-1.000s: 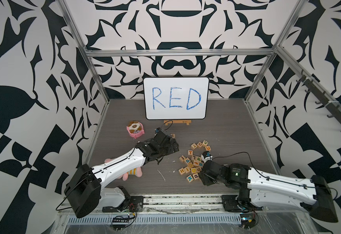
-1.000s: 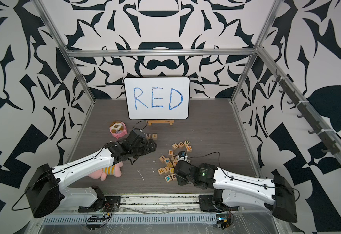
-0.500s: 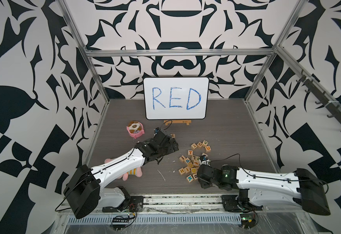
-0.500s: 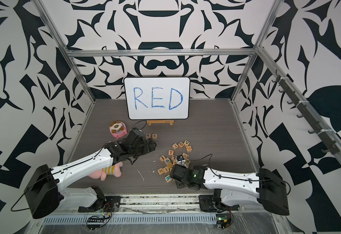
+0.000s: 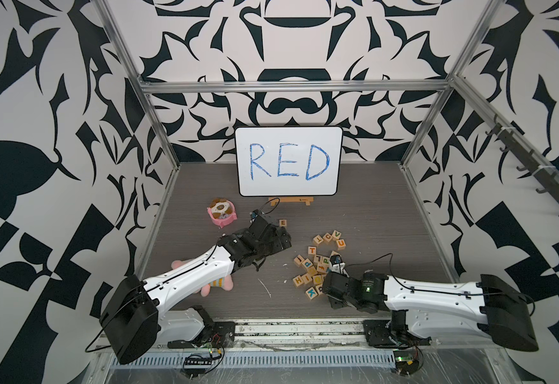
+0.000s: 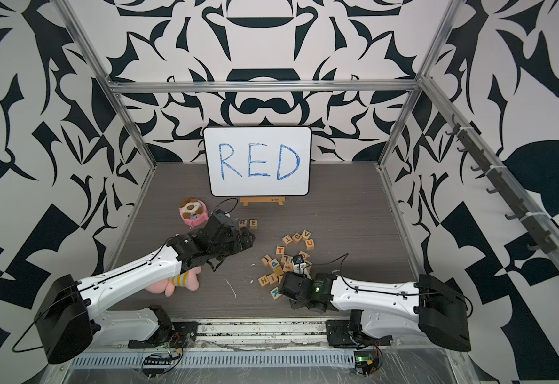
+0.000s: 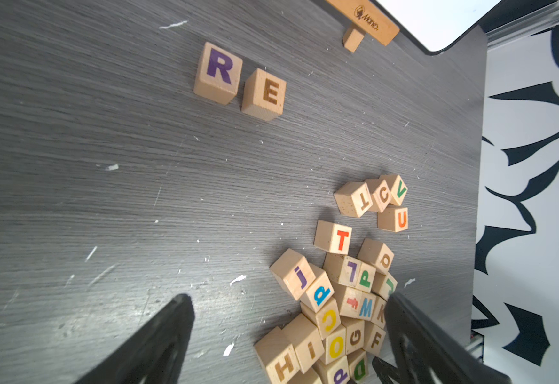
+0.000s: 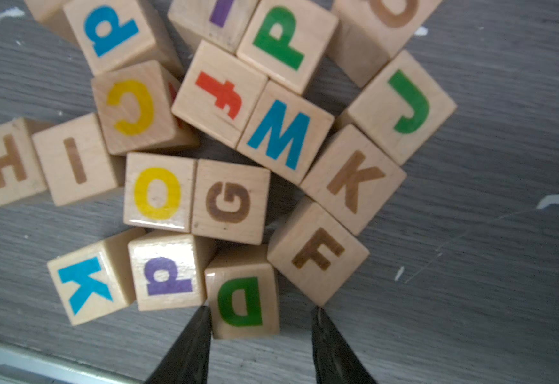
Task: Assemble the uppercase word "red" with letter blocks
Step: Move the letter block to the center of the board.
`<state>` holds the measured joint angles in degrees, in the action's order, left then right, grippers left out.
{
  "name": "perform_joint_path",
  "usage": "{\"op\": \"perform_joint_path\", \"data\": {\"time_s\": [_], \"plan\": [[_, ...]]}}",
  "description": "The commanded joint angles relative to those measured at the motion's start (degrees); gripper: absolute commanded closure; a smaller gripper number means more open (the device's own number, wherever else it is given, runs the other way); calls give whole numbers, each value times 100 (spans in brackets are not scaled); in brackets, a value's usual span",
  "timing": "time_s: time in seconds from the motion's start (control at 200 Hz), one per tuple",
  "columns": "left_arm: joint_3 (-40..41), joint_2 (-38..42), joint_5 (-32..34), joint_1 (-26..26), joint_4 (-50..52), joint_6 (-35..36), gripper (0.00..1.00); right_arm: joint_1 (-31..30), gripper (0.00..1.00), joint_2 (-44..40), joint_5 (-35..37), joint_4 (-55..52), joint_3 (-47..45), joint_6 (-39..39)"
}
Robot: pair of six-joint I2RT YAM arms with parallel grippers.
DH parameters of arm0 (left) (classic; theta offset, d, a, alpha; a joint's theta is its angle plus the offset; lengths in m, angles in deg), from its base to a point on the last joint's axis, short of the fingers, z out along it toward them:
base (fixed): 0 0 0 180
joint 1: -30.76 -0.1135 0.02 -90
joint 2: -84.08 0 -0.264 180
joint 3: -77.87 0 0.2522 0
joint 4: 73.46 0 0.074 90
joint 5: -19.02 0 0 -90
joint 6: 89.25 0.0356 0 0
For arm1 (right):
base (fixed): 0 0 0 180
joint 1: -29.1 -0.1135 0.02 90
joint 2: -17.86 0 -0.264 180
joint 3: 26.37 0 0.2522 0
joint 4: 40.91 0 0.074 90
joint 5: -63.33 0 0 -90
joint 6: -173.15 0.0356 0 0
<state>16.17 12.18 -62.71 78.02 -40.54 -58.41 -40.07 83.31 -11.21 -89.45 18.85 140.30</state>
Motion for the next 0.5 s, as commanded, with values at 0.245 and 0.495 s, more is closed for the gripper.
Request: {"op": "perform_joint_path", "data": {"time_s": [0.245, 0.495], "plan": [[127, 140, 112, 2, 111, -28, 6, -19, 53, -460, 784, -703, -123, 386], [140, 159, 139, 2, 122, -26, 6, 381, 53, -484, 969, -1256, -42, 622]]}}
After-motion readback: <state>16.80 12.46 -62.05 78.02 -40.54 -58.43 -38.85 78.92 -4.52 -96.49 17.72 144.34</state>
